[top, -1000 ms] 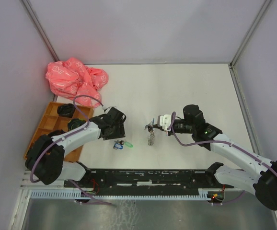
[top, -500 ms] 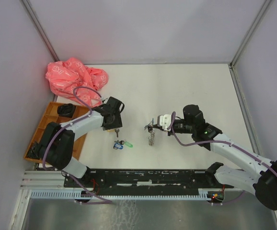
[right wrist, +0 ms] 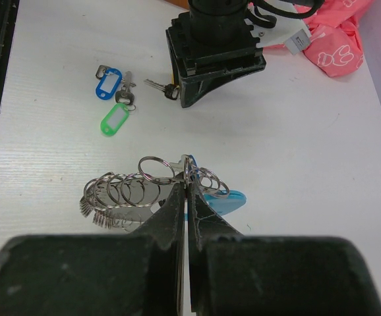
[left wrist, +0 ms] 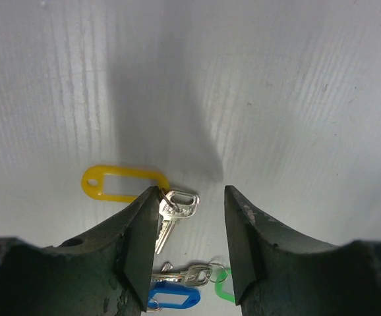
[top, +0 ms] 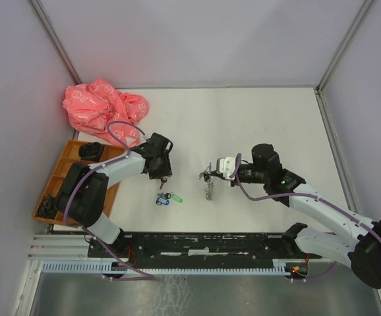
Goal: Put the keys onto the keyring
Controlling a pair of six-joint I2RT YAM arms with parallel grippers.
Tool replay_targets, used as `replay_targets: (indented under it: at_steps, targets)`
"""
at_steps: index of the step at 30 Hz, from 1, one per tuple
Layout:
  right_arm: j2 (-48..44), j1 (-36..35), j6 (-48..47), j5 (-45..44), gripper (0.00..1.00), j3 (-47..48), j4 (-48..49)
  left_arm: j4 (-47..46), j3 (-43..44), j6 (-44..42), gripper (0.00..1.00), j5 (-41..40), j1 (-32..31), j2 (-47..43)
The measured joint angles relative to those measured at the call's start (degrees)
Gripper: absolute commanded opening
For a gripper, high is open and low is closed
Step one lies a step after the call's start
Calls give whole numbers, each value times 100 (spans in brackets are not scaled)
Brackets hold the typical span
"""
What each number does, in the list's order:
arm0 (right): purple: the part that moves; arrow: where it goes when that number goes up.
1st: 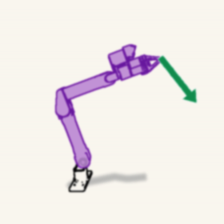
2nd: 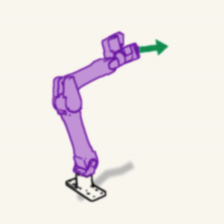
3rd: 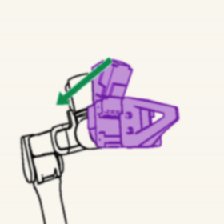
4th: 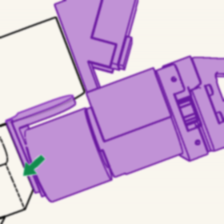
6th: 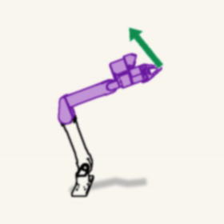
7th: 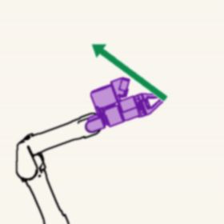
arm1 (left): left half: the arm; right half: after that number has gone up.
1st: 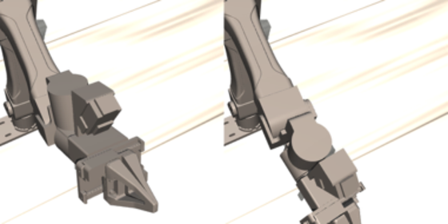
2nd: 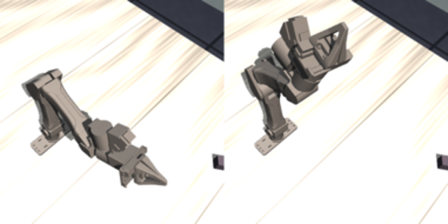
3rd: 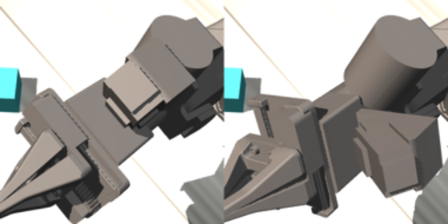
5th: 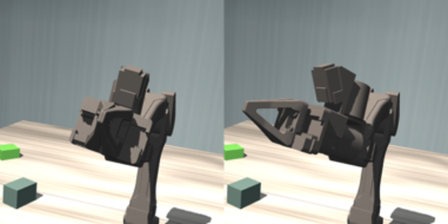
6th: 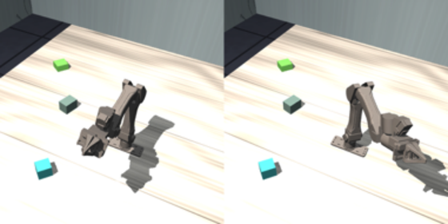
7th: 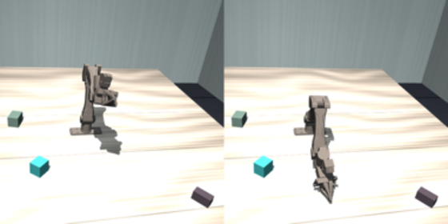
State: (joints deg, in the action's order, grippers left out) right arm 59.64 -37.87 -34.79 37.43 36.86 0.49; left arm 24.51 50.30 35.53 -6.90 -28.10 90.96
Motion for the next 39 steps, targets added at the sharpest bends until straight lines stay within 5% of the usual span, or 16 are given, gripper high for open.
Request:
replay_targets:
  at_steps: [26,39]
  targets:
    - [0,-2,0,-22,1,-2,0,59,2,7,46,-15,-262,-240]
    - [0,0,2,-22,1,-4,0,-61,37,7,28,-101,-321,105]
